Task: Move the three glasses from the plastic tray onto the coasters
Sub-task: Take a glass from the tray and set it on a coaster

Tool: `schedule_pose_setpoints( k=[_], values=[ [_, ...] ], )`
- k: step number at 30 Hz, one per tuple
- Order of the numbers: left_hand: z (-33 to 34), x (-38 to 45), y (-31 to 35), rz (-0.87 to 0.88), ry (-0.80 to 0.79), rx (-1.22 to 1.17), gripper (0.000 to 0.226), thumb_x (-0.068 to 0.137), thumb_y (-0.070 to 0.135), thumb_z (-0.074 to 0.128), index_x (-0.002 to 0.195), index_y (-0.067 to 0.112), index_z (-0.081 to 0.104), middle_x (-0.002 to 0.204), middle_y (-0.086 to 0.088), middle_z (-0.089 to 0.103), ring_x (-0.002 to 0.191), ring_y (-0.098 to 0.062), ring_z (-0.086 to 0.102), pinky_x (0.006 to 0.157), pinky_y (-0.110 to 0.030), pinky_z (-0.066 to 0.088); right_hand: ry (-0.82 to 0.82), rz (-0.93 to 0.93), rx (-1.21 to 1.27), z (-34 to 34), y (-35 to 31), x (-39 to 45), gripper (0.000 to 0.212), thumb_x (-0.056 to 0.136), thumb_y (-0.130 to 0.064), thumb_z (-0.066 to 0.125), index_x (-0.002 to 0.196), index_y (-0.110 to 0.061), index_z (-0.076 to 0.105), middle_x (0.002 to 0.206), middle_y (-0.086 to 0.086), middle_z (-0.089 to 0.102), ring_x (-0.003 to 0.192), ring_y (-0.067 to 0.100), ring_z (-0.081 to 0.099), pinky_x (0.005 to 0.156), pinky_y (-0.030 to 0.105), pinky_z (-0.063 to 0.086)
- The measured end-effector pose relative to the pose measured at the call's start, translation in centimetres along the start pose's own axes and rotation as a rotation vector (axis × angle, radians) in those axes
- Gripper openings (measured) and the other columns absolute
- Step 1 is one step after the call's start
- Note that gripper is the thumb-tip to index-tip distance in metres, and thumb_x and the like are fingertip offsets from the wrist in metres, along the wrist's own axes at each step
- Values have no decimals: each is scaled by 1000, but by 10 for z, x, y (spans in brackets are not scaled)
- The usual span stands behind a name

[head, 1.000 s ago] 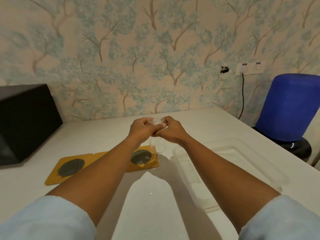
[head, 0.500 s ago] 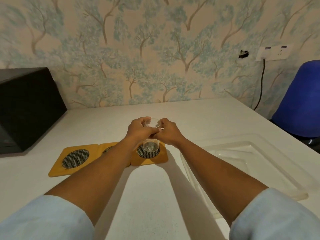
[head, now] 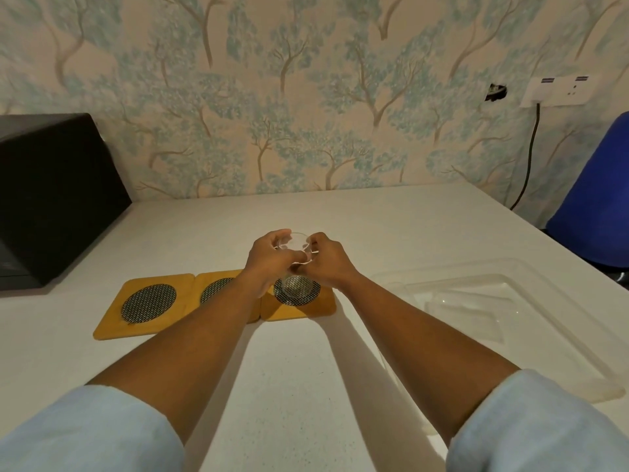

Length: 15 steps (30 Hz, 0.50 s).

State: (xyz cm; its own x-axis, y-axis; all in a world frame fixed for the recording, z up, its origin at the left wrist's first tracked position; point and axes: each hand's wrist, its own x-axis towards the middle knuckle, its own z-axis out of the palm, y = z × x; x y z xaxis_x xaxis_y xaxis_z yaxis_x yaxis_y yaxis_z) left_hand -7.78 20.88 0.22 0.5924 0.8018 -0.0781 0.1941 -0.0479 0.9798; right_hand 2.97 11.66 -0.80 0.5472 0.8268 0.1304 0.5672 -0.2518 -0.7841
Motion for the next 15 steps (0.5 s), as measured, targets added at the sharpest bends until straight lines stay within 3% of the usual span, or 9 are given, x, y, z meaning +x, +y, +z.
schedule_pose_setpoints(
  k=[2,4,6,9,11,15],
  values=[
    [0,1,0,5,-8,26,83,67,10,86,141,18,50,141,-2,54,126,-23,52,91,-35,53,-12,3,-13,-1,0,-1,77,63,-35,90,122,-7,49,112,8,65,98,25,64,78,36,56],
    [3,0,1,42,16,77,90,65,19,90,143,21,46,146,-1,49,131,-21,46,91,-31,45,-31,7,-21,-4,1,-2,83,60,-36,92,125,-8,48,110,3,63,101,24,63,72,27,52],
    [7,-3,3,124,102,129,89,65,31,90,141,25,46,145,1,46,131,-18,44,90,-29,39,-51,24,-42,-10,3,-4,92,60,-37,92,134,-7,45,122,5,60,112,24,60,77,26,49],
    [13,-11,9,321,295,184,68,70,45,83,129,29,53,131,6,50,121,-12,47,92,-30,43,-63,74,-71,-25,4,-7,99,61,-37,92,141,-8,41,134,9,57,118,26,58,87,32,51],
    [17,-17,16,442,386,223,47,77,40,76,118,30,56,118,10,53,112,-11,51,91,-33,47,-56,102,-92,-37,5,-10,95,63,-37,91,139,-7,43,133,11,58,116,27,60,85,31,50],
    [33,-32,29,539,390,261,26,84,27,69,108,29,61,108,9,58,93,-9,58,77,-29,52,0,142,-160,-61,8,-19,82,69,-41,86,134,-7,49,133,12,61,115,27,61,79,27,45]
  ],
)
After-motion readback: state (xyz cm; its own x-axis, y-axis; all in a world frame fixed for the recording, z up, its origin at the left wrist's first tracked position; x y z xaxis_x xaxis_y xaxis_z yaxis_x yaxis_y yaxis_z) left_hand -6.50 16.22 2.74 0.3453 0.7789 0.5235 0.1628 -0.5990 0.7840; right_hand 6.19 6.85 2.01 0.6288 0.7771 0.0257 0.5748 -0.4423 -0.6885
